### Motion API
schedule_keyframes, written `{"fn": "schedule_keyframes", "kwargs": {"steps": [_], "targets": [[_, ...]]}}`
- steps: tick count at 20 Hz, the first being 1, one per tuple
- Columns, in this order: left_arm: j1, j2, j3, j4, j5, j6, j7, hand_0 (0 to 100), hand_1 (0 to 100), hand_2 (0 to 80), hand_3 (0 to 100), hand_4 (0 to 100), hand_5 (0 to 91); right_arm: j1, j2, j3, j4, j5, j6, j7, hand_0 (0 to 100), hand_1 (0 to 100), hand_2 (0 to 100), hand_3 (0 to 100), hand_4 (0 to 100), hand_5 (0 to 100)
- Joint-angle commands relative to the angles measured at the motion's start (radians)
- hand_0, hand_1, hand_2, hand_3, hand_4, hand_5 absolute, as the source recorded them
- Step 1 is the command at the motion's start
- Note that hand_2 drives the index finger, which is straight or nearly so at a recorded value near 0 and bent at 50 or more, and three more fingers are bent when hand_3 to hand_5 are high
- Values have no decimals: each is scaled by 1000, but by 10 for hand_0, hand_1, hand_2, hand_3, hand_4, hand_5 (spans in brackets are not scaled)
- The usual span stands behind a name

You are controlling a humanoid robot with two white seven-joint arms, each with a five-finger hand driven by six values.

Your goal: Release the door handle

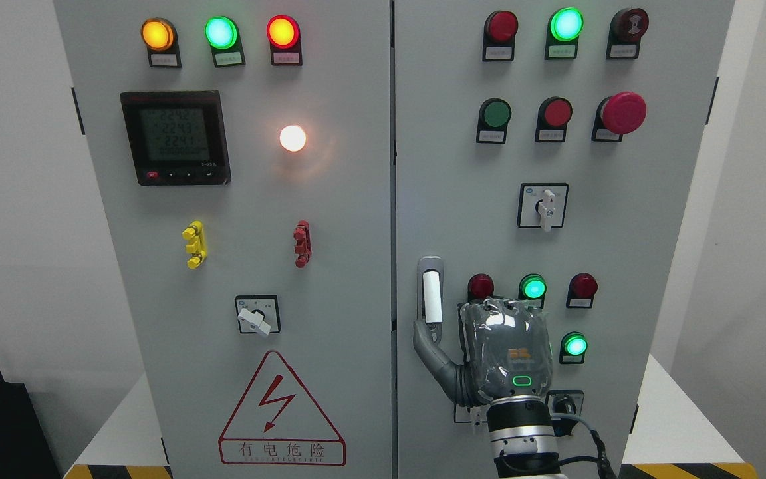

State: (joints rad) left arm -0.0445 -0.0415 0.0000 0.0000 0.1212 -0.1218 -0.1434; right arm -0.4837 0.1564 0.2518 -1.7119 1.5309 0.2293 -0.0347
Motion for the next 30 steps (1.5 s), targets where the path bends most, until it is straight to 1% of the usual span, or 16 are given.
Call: {"fn": "schedule_keyframes", "kwargs": {"steps": [1, 23, 25, 30], "targets": [[0, 0, 11, 17, 0, -1, 1, 120, 389, 0, 0, 0, 0, 2, 0, 0, -2, 0, 2, -1, 348, 55, 955, 1000, 911, 931], [0, -1, 11, 17, 0, 1, 1, 120, 389, 0, 0, 0, 0, 10, 0, -2, -12, 0, 7, -5, 359, 73, 960, 1000, 912, 936], [0, 0, 11, 17, 0, 1, 1, 120, 389, 0, 0, 0, 0, 10, 0, -12, -12, -2, 7, -5, 359, 74, 962, 1000, 912, 936], [0, -1, 11, 17, 0, -1, 1, 120, 389, 0, 0, 0, 0, 10, 0, -12, -14, -2, 7, -5, 360, 75, 961, 1000, 912, 937]]}}
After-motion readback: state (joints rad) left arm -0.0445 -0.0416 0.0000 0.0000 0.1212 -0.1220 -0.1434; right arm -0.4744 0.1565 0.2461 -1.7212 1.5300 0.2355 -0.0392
